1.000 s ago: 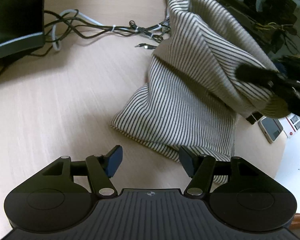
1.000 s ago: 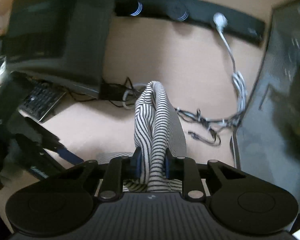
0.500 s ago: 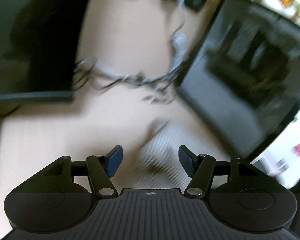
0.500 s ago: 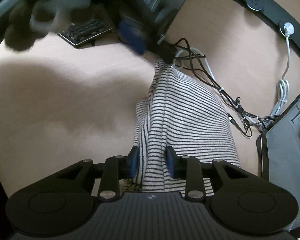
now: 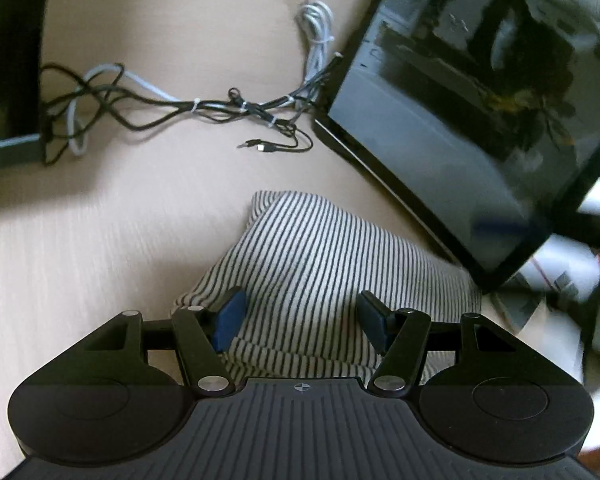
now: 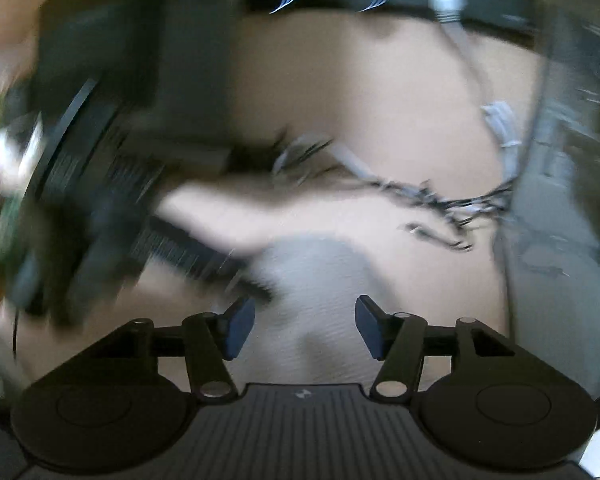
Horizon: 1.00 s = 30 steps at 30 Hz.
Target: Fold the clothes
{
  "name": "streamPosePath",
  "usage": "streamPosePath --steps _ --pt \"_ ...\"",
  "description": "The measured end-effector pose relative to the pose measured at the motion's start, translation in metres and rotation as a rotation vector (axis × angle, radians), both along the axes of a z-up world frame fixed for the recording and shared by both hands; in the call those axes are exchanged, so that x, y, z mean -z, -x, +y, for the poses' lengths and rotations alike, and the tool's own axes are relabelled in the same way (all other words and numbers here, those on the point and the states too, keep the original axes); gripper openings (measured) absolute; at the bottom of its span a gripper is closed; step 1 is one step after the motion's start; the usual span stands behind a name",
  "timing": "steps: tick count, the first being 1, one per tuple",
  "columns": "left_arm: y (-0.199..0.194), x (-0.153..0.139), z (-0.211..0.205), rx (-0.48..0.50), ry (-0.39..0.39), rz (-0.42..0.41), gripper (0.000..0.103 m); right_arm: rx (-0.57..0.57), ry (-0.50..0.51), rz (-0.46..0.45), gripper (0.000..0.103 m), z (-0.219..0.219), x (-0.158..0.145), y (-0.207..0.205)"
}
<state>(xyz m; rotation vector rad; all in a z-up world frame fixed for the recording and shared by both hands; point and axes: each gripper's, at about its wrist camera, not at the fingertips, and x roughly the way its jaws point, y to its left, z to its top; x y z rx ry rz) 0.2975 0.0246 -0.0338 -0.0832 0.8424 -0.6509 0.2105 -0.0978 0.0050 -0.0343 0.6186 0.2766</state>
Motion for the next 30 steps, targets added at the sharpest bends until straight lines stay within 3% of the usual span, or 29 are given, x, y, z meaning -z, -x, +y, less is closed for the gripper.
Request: streamPosePath --steps 3,4,6,9,10,14,19,24,26,30 --pt "0.009 0.004 -0.007 0.017 -0.050 -0.047 0.069 0.032 -0.077 -0.012 0.051 -0.010 -0.003 -0.038" --pt "0.012 0.005 -0.008 0.021 -0.060 -0.058 0.069 0.031 -0.091 0.000 0.044 -0.009 0.002 -0.053" --pt "0.015 0.003 -0.009 0.028 -0.074 -0.071 0.070 0.027 -0.116 0.059 0.041 -0.007 0.017 -0.085" --pt "0.014 0.002 -0.008 0.031 -0.086 -0.074 0.072 0.035 -0.033 0.191 0.042 0.009 0.059 -0.124" --pt "0.014 0.002 -0.007 0.030 -0.082 -0.068 0.072 0.029 0.008 0.192 0.045 0.014 0.068 -0.127" --pt "0.015 0.002 -0.002 0.035 -0.070 -0.054 0.073 0.019 0.013 0.162 0.046 0.014 0.065 -0.115" --pt "0.014 0.003 -0.004 0.041 -0.064 -0.057 0.074 0.073 0.041 0.091 0.046 -0.004 0.044 -0.070" --pt "0.013 0.008 -0.003 0.055 -0.037 -0.063 0.077 0.202 0.006 0.140 0.053 -0.020 0.074 -0.019" --pt "0.015 0.008 -0.005 0.062 -0.047 -0.077 0.079 0.243 -0.001 0.116 0.056 -0.020 0.085 -0.005" --pt "0.020 0.006 -0.007 0.057 -0.061 -0.093 0.083 0.296 0.011 0.104 0.059 -0.007 0.080 0.006"
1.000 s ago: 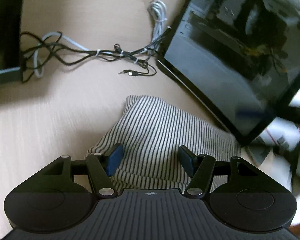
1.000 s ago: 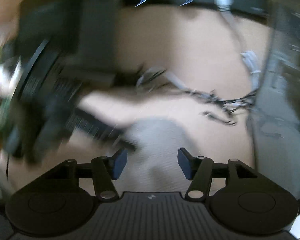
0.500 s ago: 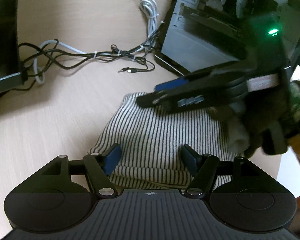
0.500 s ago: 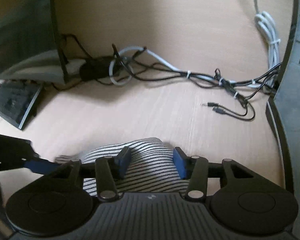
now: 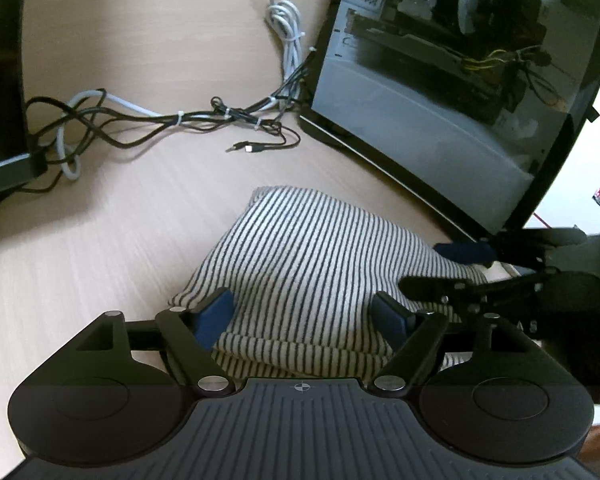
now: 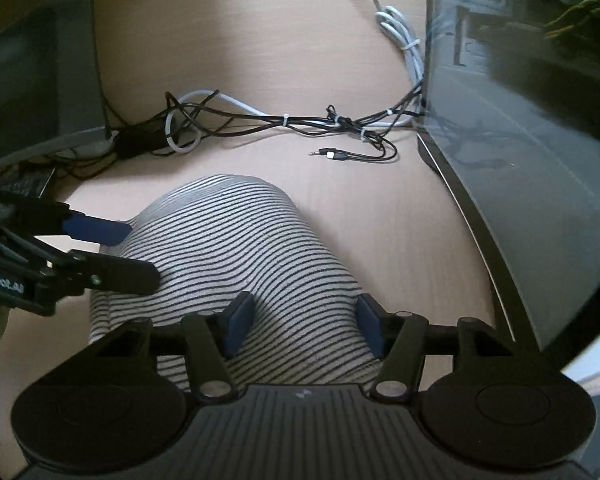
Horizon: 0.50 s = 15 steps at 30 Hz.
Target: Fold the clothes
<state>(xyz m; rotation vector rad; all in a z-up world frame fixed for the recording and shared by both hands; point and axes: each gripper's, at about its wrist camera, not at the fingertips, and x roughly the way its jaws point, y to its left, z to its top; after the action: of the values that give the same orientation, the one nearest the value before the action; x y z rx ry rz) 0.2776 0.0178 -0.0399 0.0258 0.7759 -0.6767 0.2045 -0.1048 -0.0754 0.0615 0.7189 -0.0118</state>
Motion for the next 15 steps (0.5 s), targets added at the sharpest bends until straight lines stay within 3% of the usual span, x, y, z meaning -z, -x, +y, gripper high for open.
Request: streamPosePath --steps 4,9,13,15 --pt "0.011 -0.010 0.004 -0.062 0.030 -0.004 0.083 -0.024 0.078 0.018 0.058 0.013 -0.005 0.010" --pt "0.028 -0.021 0.019 -0.165 0.142 -0.007 0.082 -0.088 0.176 0.053 0.059 0.015 -0.019 0.016" --pt "0.037 -0.017 0.029 -0.249 0.190 0.086 0.081 -0.202 0.103 -0.011 0.061 0.007 -0.037 0.017" --pt "0.041 -0.014 0.028 -0.281 0.166 0.087 0.081 -0.314 0.050 -0.029 0.072 0.003 -0.039 0.013"
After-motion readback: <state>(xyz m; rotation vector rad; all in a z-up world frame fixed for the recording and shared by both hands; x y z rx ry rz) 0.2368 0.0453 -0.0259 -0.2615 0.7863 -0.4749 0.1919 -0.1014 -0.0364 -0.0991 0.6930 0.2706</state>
